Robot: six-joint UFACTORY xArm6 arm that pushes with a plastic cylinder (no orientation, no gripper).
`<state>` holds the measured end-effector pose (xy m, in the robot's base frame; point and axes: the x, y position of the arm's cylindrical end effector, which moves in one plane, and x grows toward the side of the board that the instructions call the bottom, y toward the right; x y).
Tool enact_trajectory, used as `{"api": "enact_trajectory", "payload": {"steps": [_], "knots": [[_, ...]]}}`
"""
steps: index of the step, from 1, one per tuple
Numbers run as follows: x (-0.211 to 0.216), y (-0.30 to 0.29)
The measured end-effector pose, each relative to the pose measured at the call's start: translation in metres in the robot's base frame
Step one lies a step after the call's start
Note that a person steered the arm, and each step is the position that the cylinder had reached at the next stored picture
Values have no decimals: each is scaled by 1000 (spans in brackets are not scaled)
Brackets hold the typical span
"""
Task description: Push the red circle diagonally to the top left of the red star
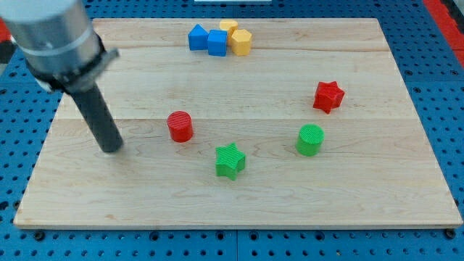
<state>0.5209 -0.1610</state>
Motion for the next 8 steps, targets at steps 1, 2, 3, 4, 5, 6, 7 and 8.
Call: {"api": "enact_trajectory", "payload": {"steps": [1,2,3,4,5,6,7,8], "knots": [[-39,13],[-96,51],[-90,68],[-62,22],[-17,79],[-88,139],[-119,186],[-119,79]]}}
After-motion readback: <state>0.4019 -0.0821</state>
